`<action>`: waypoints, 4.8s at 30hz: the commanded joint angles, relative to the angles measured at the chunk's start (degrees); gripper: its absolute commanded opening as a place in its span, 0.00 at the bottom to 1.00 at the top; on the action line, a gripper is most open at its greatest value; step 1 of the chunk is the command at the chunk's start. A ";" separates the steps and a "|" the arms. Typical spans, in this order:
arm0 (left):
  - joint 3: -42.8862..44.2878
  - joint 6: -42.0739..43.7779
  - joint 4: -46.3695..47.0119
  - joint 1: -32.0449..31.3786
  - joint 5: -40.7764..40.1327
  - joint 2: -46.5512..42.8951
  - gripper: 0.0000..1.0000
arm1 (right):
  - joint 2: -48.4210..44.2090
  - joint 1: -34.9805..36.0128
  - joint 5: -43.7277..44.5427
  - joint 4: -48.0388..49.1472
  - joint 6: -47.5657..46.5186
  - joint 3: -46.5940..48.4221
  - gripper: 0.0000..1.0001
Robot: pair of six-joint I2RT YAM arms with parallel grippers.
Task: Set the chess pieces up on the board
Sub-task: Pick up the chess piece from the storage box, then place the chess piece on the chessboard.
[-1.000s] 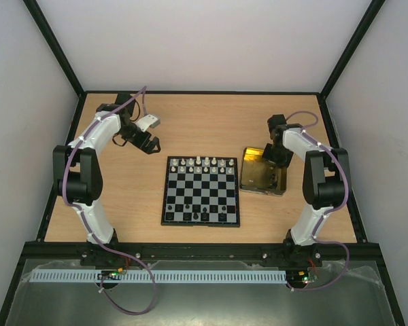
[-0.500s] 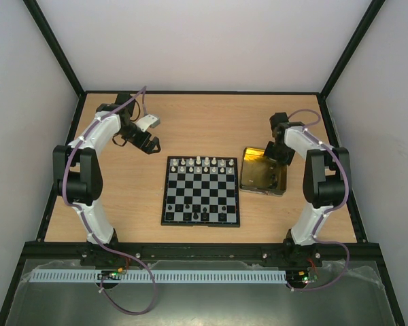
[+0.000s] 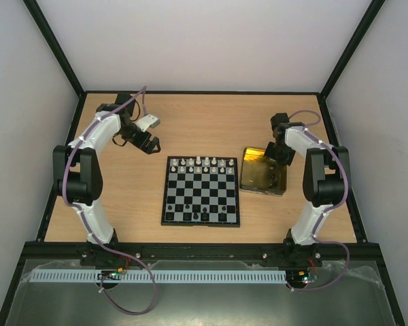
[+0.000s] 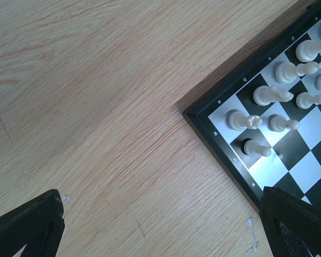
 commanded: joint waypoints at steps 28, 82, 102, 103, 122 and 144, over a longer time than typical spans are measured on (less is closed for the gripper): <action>0.29 -0.32 -1.02 -0.15 0.00 0.80 0.99 | 1.19 -0.27 -0.67 2.26 -0.45 -2.01 0.06; -2.70 -1.29 0.94 -0.32 -0.96 -2.10 0.99 | -23.88 37.86 4.06 -15.07 16.69 -0.87 0.02; -2.72 -1.56 1.61 -0.59 -1.60 -1.87 0.99 | -30.11 50.64 6.15 -5.30 32.52 -19.14 0.02; -2.73 -1.59 1.66 -0.59 -1.61 -1.75 0.99 | -30.13 50.64 6.30 -5.02 32.70 -19.79 0.02; -2.94 -1.64 1.88 -0.65 -2.35 -1.39 0.99 | -25.94 49.26 4.61 2.40 30.98 -24.97 0.02; -2.90 -1.83 2.14 -0.59 -2.03 -0.84 0.99 | -23.64 49.17 0.81 2.90 28.71 -25.45 0.02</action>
